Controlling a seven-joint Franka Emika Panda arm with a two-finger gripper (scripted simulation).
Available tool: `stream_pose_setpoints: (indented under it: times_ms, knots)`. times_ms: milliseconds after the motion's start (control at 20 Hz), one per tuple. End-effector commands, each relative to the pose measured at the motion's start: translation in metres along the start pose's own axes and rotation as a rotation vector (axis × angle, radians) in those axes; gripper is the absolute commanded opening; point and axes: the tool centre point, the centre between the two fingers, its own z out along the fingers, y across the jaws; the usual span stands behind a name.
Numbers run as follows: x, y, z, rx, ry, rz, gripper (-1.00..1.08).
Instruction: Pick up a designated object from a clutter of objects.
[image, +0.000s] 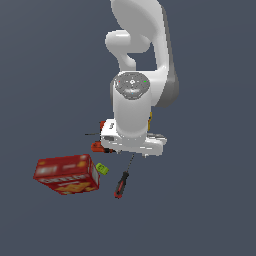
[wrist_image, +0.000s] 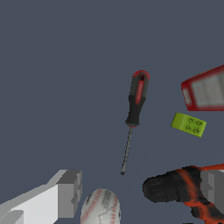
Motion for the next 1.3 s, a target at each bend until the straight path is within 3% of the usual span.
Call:
stream_pose_setpoints:
  times_ms: [0,500,1250]
  knots:
    - [0.008,0.005,0.026,-0.003,0.000,0.039,1.00]
    - [0.021,0.019,0.096,-0.015,-0.001,0.136,1.00]
    - [0.022,0.022,0.126,-0.019,-0.003,0.153,1.00]
